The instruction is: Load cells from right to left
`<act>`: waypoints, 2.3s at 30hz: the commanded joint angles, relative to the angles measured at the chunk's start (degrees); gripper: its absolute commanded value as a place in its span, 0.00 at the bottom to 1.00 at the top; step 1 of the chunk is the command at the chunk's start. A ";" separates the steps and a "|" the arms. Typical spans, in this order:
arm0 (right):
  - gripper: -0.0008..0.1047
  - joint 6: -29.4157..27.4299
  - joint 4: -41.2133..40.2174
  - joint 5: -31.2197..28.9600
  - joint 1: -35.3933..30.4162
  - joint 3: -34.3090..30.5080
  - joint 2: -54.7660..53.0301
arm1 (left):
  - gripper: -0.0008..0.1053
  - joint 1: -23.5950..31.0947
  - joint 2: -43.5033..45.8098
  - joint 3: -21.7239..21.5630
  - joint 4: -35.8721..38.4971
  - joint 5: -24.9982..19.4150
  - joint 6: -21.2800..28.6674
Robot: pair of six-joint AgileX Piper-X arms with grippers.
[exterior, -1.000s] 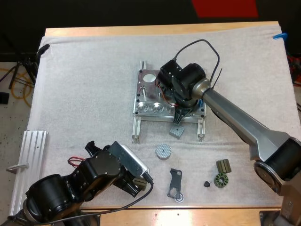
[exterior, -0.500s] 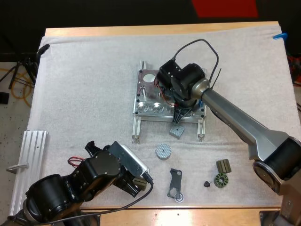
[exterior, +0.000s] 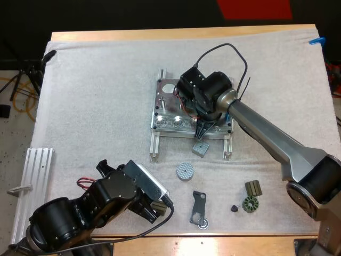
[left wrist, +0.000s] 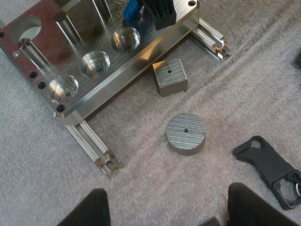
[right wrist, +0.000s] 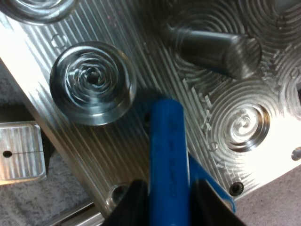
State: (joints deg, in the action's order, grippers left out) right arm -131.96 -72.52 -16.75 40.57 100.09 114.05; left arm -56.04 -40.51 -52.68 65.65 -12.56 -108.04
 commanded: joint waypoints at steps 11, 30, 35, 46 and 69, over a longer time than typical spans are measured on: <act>0.01 -0.28 -3.41 -0.15 -0.37 0.22 0.00 | 0.52 -0.09 0.38 -0.28 -0.38 -1.05 0.12; 0.01 -0.71 -1.71 -0.14 -0.37 0.22 0.54 | 0.52 -0.09 0.38 -0.28 -0.38 -1.05 0.12; 0.01 -0.71 -0.27 -0.14 -0.37 0.22 0.73 | 0.52 -0.09 0.38 -0.28 -0.38 -1.05 0.12; 0.01 -0.71 3.32 -0.14 -0.37 0.22 0.81 | 0.52 -0.09 0.38 -0.28 -0.38 -1.05 0.12; 0.01 -2.79 8.42 -2.45 -0.37 0.22 1.29 | 0.52 -0.09 0.38 -0.28 -0.38 -1.05 0.12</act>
State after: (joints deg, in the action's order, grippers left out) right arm -134.88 -65.04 -16.61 40.78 100.36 114.31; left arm -56.04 -40.51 -52.68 65.65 -12.56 -107.98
